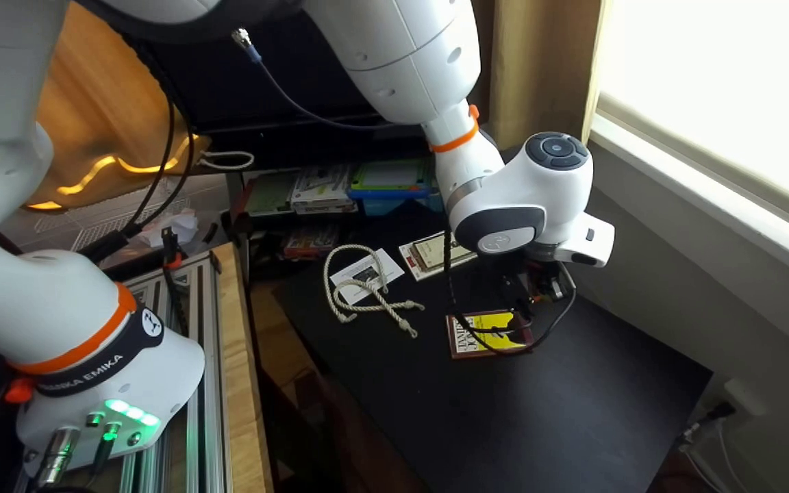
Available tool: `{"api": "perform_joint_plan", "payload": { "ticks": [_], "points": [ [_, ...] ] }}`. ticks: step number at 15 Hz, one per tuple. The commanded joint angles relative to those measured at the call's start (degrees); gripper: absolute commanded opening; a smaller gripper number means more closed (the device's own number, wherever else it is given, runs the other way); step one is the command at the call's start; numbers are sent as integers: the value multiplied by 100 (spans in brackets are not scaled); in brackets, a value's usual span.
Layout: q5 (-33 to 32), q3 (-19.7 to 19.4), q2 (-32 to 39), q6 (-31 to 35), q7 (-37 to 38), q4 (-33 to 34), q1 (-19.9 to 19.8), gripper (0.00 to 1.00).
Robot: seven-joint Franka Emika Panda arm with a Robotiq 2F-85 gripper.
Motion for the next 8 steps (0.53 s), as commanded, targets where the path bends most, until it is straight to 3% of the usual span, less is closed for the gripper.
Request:
{"api": "perform_joint_plan", "payload": {
  "ticks": [1, 5, 8],
  "points": [
    [-148, 281, 657, -544, -512, 943, -135, 1],
    [-214, 168, 1200, -1190, -781, 1778, 155, 1],
    [-286, 33, 1620, -1281, -767, 2263, 412, 1]
  ]
}}
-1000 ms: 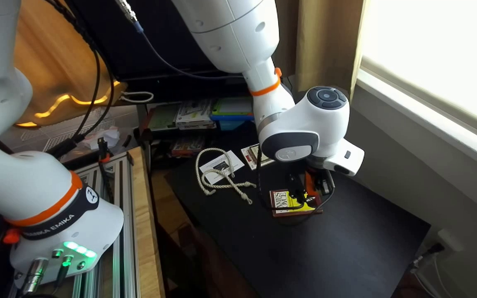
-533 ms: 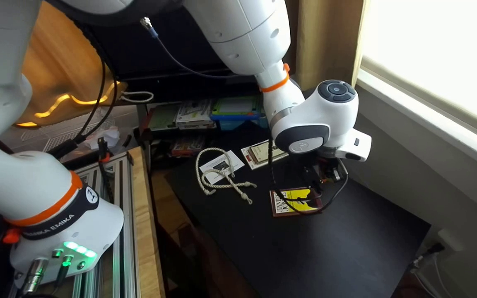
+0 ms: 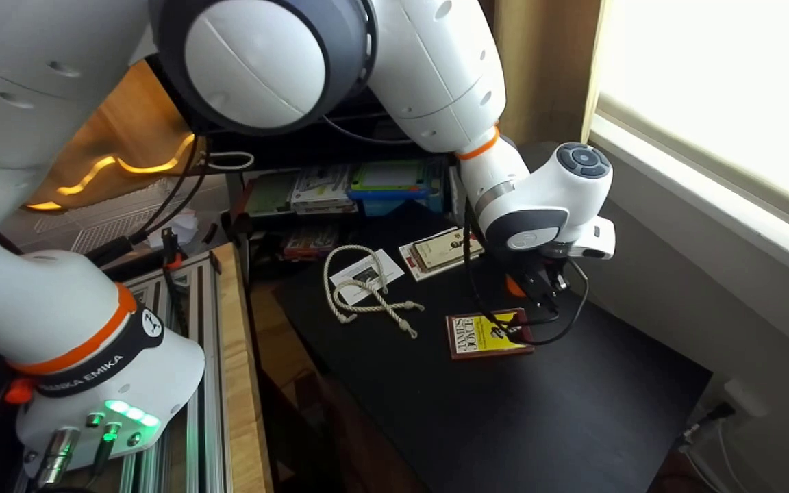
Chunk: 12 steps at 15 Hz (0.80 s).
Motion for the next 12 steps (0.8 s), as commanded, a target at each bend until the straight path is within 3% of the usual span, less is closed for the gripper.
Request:
{"api": "perform_joint_plan", "payload": {
  "ticks": [1, 8, 12],
  "points": [
    [-152, -198, 660, -120, 45, 769, 352, 1],
    [-151, -511, 1304, -225, 543, 1504, 942, 1],
    [-164, -619, 1507, -644, 746, 1770, 1120, 1]
  ]
}}
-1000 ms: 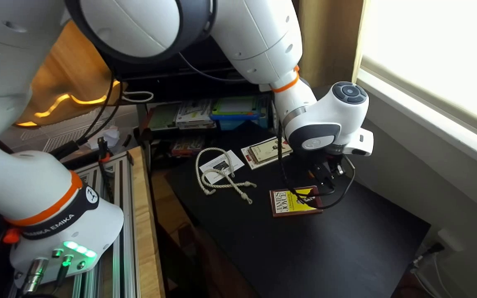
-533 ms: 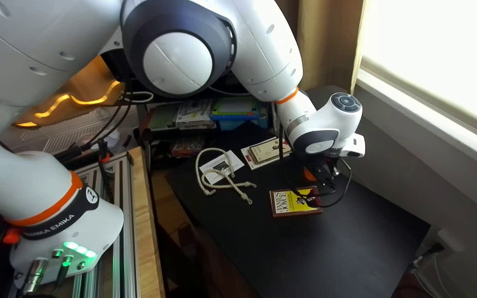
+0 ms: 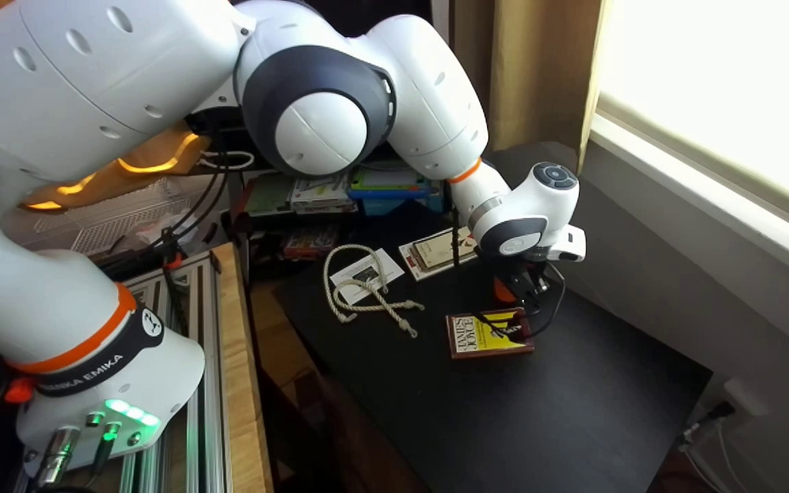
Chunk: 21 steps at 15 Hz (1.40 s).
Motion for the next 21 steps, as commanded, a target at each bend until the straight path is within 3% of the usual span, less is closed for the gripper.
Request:
{"api": "perform_joint_plan", "payload": {
  "ticks": [1, 8, 9, 11, 19, 21],
  "points": [
    [-86, -153, 294, -459, 287, 420, 191, 1],
    [-93, -176, 402, -756, 329, 537, 310, 1],
    [-111, -195, 411, -753, 323, 543, 329, 29],
    [-119, -217, 405, -749, 338, 545, 349, 36],
    [-197, -408, -97, -520, 319, 161, 482, 96],
    [-245, -482, -296, -496, 324, 77, 556, 100]
  ]
}}
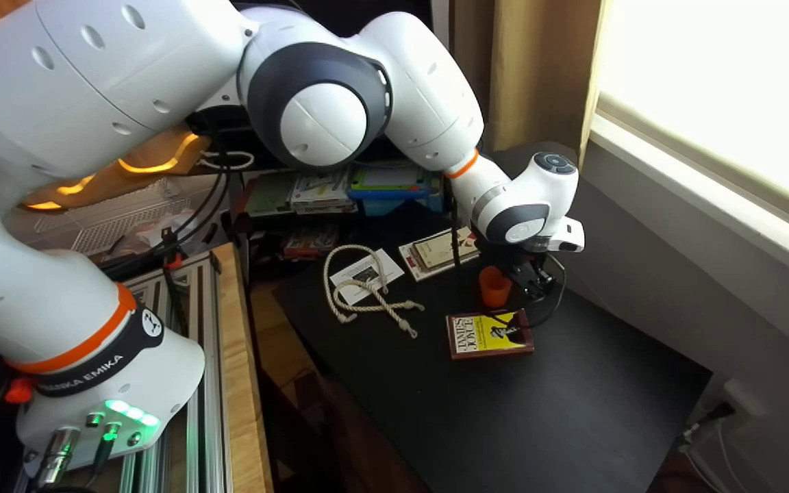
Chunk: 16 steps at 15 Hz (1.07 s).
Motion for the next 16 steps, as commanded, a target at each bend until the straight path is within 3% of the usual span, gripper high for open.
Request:
{"api": "perform_joint_plan", "payload": {
  "ticks": [1, 6, 9, 14, 15, 16],
  "points": [
    [-137, -189, -474, 76, 95, -351, 199, 100],
    [-376, 24, -769, -48, -95, -142, 254, 100],
    [-246, 551, -650, -366, -609, 177, 49, 100],
    [35, 1298, -247, -1443, -1582, 718, -197, 100],
    [-56, 993, -533, -1090, -1176, 391, 6, 100],
    [-10, 1074, -469, -1237, -1310, 473, -22, 100]
  ]
}}
